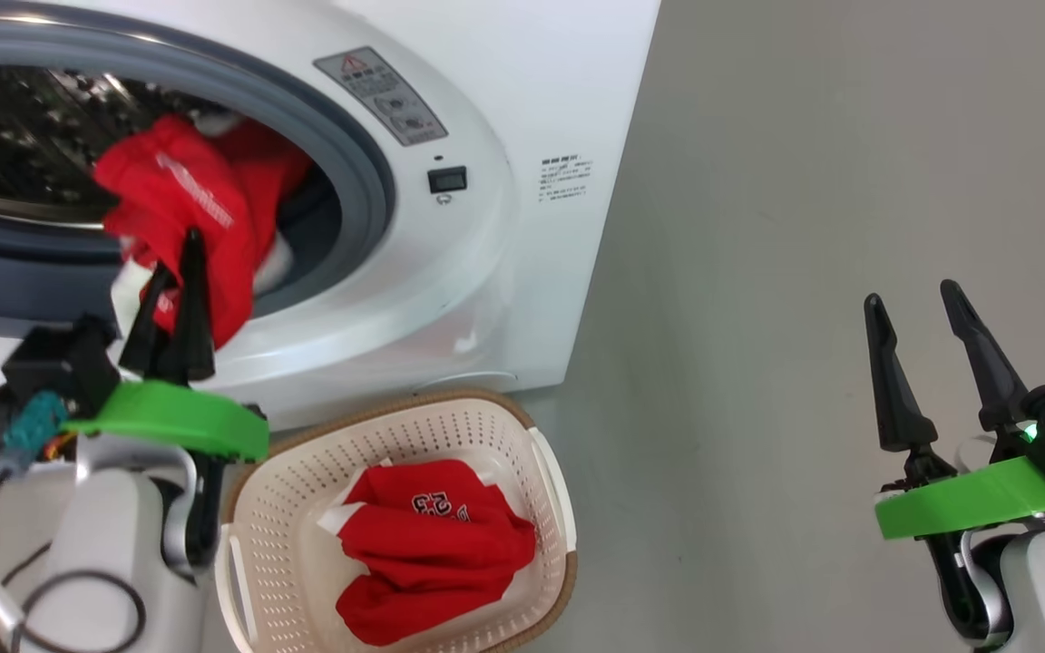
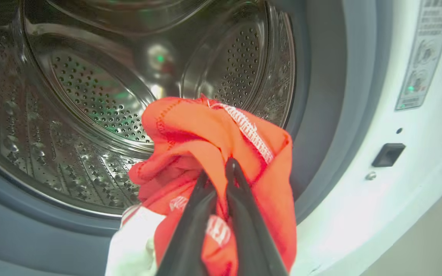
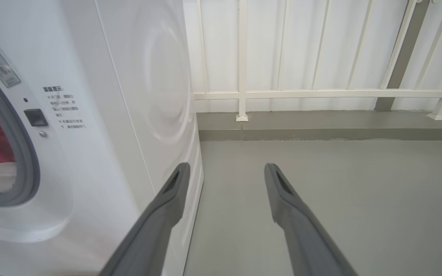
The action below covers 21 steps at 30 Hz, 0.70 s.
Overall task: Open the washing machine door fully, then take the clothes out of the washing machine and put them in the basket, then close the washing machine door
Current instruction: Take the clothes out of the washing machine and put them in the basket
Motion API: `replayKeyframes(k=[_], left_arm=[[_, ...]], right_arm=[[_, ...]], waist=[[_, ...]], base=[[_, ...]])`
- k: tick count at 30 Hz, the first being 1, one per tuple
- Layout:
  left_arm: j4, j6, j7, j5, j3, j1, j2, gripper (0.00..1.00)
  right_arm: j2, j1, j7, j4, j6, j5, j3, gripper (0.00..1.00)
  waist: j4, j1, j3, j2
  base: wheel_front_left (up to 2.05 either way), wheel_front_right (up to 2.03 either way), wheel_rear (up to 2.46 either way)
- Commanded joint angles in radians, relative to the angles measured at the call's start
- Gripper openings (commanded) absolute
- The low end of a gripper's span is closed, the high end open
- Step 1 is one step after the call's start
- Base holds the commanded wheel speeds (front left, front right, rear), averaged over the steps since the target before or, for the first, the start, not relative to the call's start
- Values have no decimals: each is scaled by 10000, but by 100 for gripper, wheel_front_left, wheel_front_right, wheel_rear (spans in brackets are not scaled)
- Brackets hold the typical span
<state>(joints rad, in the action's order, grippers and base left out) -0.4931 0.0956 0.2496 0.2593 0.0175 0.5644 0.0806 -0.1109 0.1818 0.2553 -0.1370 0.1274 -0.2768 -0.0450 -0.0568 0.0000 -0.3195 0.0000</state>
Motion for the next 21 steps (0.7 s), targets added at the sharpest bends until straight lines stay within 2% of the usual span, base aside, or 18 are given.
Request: replayKeyframes(k=[1, 21], left_arm=[[567, -68, 120, -137, 304, -303, 247, 0], [3734, -491, -104, -20, -153, -3420, -164, 0]], right_arm=[[-41, -211, 65, 190, 33, 110, 175, 100], [164, -980, 65, 59, 33, 210, -22, 100]], waist=[[93, 0, 310, 0], [321, 0, 1750, 0]], base=[[0, 0, 0], [0, 0, 0]])
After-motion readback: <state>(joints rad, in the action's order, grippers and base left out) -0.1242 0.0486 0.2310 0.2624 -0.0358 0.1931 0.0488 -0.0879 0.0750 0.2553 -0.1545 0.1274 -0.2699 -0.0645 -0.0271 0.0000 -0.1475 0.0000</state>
